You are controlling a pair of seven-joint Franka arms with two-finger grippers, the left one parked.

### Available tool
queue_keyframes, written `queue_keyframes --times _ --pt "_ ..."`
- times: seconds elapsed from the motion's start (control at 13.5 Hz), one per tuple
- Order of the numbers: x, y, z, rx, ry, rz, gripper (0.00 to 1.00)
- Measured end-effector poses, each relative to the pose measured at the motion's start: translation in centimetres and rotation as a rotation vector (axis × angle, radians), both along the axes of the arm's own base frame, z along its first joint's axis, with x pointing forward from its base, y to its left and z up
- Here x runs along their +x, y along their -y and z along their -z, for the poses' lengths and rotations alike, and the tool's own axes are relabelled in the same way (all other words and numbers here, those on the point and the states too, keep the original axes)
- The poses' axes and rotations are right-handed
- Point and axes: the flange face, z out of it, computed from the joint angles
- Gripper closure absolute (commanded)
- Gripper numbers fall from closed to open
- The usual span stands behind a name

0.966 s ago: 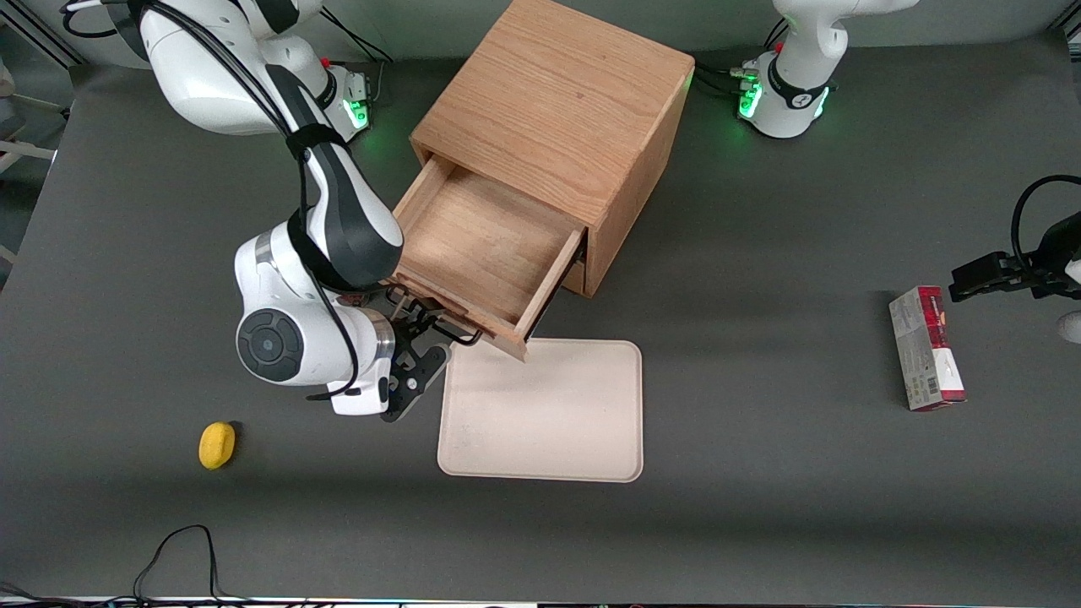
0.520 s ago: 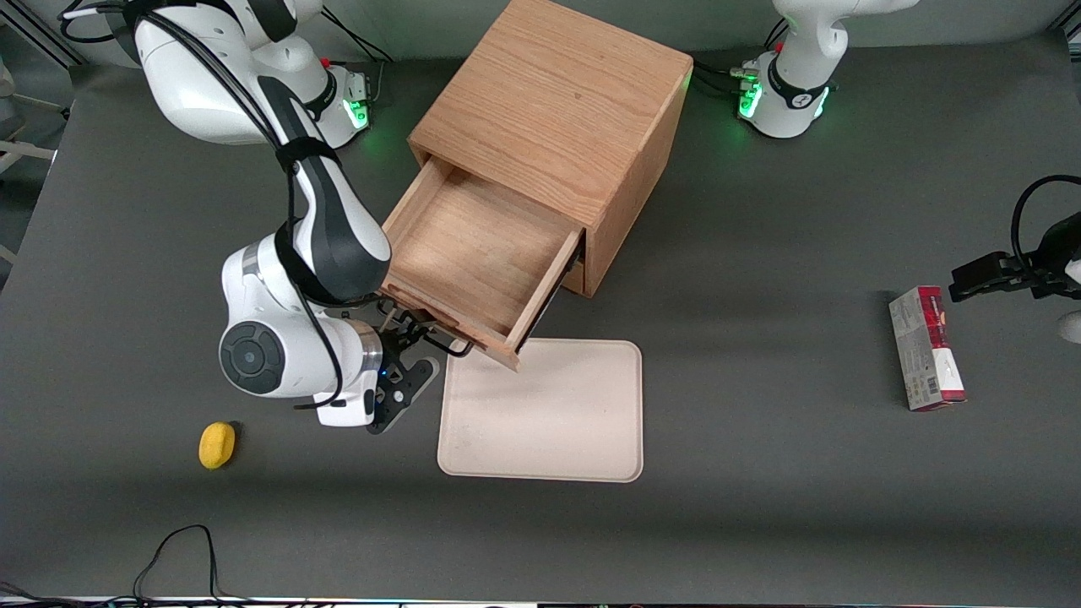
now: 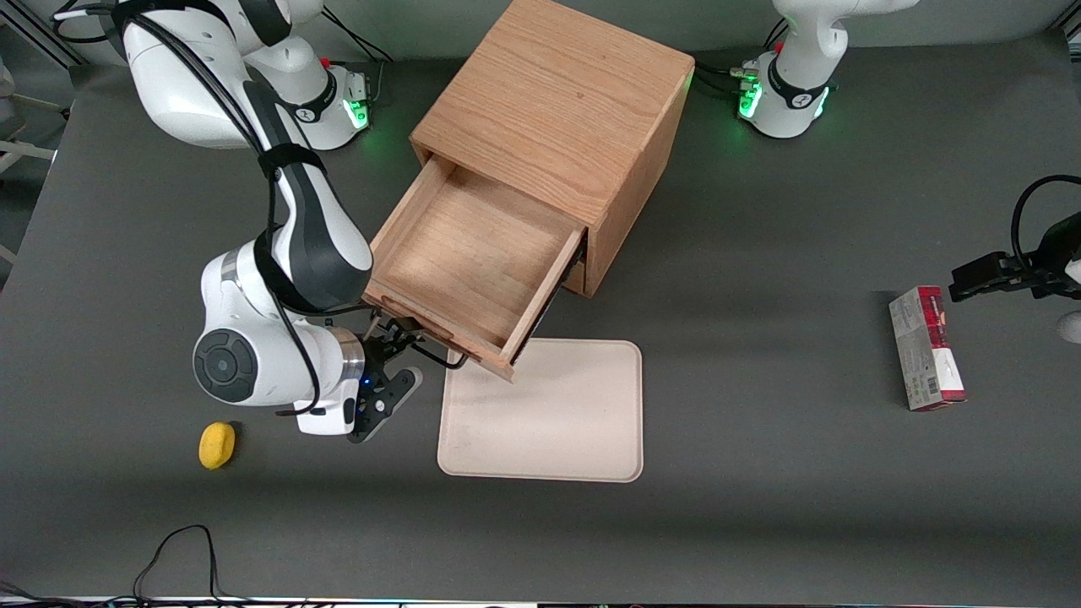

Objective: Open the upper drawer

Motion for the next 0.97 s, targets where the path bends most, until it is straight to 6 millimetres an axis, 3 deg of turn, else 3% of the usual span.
queue_keyframes --times 0.37,0.97 --pt "0.5 0.5 -1.5 0.015 0.011 0.007 0.0" --pt "1.8 5.1 -4.6 0.027 -0.004 0.053 0.0"
